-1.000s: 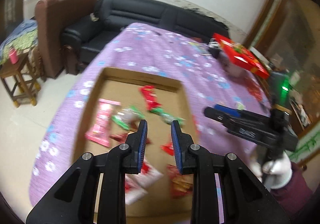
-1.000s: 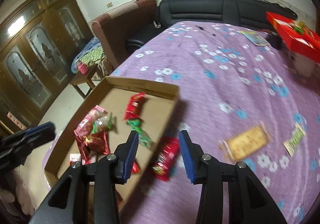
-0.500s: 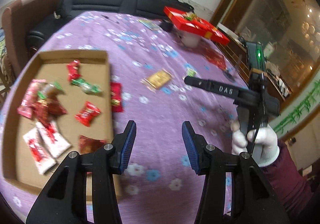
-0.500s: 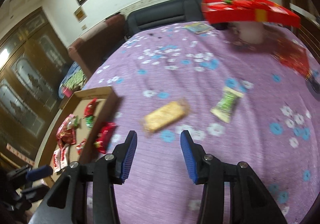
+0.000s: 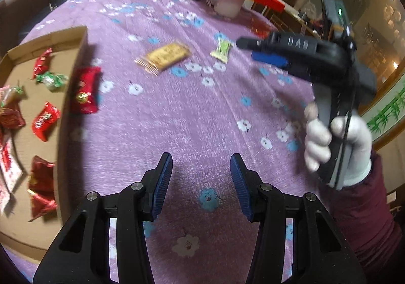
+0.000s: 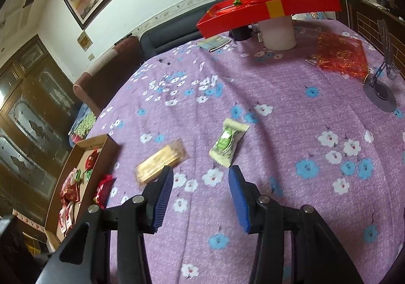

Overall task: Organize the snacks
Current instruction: 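Move both tools back over the remaining snacks on the table, then grasp the green-white sweet packet with the right tool while the left tool grasps the yellow pastry bar, then drop the yellow pastry in the box with the left tool while the right tool drops the green packet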

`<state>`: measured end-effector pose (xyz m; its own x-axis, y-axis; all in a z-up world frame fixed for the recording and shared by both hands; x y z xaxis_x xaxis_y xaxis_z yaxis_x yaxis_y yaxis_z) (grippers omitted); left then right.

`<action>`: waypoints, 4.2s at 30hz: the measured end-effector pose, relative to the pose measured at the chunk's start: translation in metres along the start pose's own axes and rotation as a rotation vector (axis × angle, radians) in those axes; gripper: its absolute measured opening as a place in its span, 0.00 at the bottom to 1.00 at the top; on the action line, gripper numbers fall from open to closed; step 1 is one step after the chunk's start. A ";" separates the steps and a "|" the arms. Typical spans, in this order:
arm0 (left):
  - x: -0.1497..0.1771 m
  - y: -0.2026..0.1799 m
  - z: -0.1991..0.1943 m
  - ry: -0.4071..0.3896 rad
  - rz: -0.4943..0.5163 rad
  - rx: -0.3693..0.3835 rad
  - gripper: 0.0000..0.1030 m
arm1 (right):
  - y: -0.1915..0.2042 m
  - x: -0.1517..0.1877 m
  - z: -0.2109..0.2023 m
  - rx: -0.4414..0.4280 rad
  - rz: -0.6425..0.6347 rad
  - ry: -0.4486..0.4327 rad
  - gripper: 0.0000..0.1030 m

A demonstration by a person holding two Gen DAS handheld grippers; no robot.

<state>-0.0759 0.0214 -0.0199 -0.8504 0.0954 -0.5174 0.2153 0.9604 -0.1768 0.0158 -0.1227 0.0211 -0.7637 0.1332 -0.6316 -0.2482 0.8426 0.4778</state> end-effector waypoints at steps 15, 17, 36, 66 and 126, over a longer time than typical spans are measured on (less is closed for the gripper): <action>0.009 0.002 0.015 0.014 -0.034 0.046 0.49 | -0.032 -0.009 0.000 -0.003 0.084 -0.039 0.47; 0.011 0.000 0.014 0.000 -0.029 0.067 0.54 | -0.031 -0.010 0.000 -0.002 0.084 -0.037 0.47; -0.030 0.005 -0.013 -0.060 0.069 -0.008 0.79 | -0.025 -0.020 0.064 0.156 0.040 0.061 0.47; -0.130 0.014 0.111 0.044 0.344 -0.169 0.74 | -0.048 -0.023 0.050 0.065 0.129 0.083 0.25; 0.019 0.204 -0.059 -0.112 -0.233 -0.167 0.33 | 0.235 0.058 0.159 -0.252 -0.296 0.340 0.25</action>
<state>-0.0764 0.2343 -0.0157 -0.8073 -0.1527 -0.5700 -0.0690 0.9837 -0.1658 0.0080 0.1655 -0.0001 -0.7791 -0.3046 -0.5480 -0.5871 0.6610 0.4673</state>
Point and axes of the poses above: each gripper's, at about its wrist camera, not at the fingertips, and z roughly the way its jaws point, y to its left, x to its underside, the point moved 6 cm from there along z, roughly the way its jaws point, and after that the axes turned 8 degrees about -x, right-handed, at the moved point
